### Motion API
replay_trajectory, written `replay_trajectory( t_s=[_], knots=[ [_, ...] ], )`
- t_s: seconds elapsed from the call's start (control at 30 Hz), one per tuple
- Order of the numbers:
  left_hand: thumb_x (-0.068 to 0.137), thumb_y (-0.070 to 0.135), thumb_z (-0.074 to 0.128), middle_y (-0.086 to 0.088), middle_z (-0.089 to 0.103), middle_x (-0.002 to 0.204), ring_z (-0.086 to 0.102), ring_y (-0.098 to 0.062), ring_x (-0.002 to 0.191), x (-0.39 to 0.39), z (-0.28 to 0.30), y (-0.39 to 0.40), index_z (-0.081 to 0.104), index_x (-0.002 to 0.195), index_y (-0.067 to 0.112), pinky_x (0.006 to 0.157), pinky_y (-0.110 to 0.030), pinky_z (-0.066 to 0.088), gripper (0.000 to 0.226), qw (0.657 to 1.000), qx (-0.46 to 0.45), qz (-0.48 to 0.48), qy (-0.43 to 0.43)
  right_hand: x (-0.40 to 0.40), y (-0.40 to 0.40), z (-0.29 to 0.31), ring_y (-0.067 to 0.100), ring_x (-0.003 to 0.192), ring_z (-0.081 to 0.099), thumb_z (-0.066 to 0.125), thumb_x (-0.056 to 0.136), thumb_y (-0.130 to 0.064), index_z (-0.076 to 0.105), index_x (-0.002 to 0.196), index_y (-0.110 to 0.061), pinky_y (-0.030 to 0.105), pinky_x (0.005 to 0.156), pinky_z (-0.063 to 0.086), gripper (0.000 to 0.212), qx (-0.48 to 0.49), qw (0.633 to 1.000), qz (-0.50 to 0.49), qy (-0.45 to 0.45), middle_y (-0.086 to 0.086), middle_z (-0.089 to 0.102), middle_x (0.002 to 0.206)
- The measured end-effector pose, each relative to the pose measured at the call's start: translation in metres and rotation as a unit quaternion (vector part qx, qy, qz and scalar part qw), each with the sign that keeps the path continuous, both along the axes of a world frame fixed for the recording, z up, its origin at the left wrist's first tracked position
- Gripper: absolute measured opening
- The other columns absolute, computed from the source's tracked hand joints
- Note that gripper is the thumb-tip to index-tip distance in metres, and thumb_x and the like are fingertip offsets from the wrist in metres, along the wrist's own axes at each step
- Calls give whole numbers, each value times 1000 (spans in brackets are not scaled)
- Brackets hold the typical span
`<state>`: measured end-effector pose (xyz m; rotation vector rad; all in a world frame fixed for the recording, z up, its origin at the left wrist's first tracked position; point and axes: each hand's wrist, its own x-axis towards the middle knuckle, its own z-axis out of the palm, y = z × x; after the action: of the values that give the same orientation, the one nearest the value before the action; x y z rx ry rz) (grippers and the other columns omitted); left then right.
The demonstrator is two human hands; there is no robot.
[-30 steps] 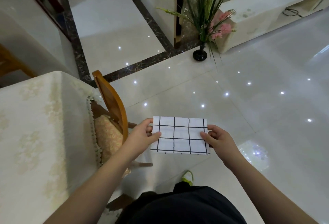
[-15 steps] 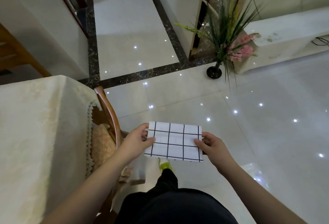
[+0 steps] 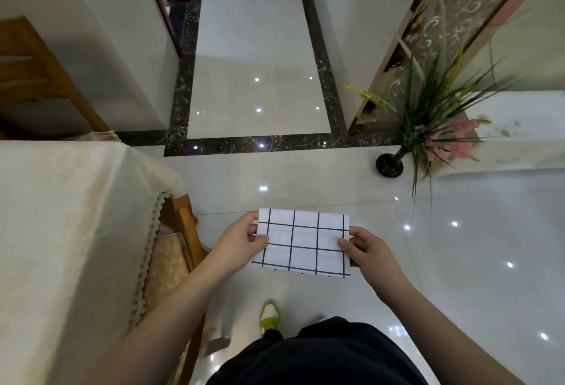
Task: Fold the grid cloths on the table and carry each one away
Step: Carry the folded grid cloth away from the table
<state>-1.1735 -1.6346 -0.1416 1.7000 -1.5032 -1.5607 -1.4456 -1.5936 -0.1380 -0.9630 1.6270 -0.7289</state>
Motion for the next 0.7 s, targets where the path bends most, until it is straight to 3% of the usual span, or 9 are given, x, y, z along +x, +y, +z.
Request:
replay_trajectory(
  t_s=[0.1,0.2,0.3,0.43,0.53,0.7],
  knots=[
    [90,13,63,7,74,102,71,-12,93,-12,-2,-22,56,123,28,87,-40,58,38,1000,10,25,-3,-11,-37,1,4,63,62,64,92,-14,63,101,-20,20,66,54,11,0,1000,12,-29,-10,62,60],
    [88,6,62,3,75,101,72,-17,90,-26,-2,-48,59,120,25,86,-44,57,38,998,20,59,5,-24,-76,0,19,79,71,62,94,-14,68,107,-16,26,69,56,14,8,997,30,-65,6,73,80],
    [90,7,62,2,75,102,72,-17,90,-42,1,-80,59,122,22,85,-44,58,36,996,22,88,1,-41,-122,-4,15,73,68,62,94,-15,68,107,-16,24,66,52,14,11,996,55,-75,5,71,76],
    [93,8,62,1,74,103,72,-13,86,-57,17,-119,57,122,18,76,-30,60,31,993,29,115,-9,-58,-178,-4,24,81,70,63,94,-16,68,105,-16,39,78,58,13,15,991,101,-87,15,71,83],
    [94,12,62,3,72,105,71,-7,87,-62,27,-138,56,123,21,70,-19,57,31,992,25,124,-18,-64,-214,0,23,82,71,61,94,-14,69,105,-17,31,72,57,13,11,985,145,-88,14,73,86],
    [93,16,63,5,71,108,71,-12,92,-54,26,-159,55,126,26,85,-36,59,35,983,36,177,-32,-48,-263,4,19,81,72,60,95,-14,68,106,-20,24,69,55,14,7,977,199,-83,8,74,86]
  ],
)
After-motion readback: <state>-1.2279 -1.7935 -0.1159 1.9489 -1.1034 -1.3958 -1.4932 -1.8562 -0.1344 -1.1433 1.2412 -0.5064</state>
